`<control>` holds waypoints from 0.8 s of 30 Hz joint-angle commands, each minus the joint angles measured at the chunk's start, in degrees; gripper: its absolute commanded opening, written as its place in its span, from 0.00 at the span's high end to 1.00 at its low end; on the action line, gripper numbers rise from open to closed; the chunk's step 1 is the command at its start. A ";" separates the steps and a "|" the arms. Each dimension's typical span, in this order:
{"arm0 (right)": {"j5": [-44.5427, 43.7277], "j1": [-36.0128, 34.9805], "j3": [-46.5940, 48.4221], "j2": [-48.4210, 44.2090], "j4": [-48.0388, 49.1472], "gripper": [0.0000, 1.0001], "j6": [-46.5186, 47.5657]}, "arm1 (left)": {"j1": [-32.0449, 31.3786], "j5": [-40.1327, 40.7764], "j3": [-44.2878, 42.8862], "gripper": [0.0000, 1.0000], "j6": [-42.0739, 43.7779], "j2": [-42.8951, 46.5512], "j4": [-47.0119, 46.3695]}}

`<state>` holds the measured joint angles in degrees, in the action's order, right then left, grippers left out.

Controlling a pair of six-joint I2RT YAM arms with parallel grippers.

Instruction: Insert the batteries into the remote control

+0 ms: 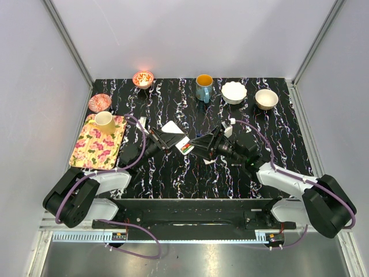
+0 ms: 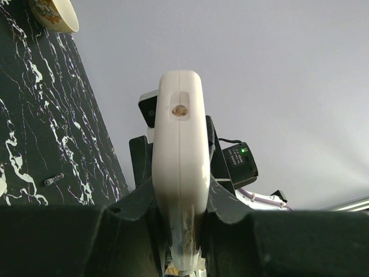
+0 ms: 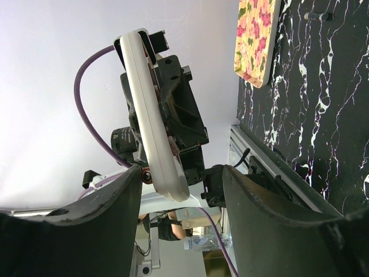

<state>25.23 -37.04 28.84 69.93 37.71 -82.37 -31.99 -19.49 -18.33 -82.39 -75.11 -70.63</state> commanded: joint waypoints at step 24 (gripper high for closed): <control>4.30 -0.14 1.48 3.54 -0.27 0.43 1.68 | -1.06 2.08 -6.89 1.00 -0.40 0.14 -24.73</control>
<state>26.68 -36.62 29.56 72.03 40.73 -82.76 -32.23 -19.44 -20.29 -81.45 -75.18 -68.99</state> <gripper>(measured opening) 0.578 0.252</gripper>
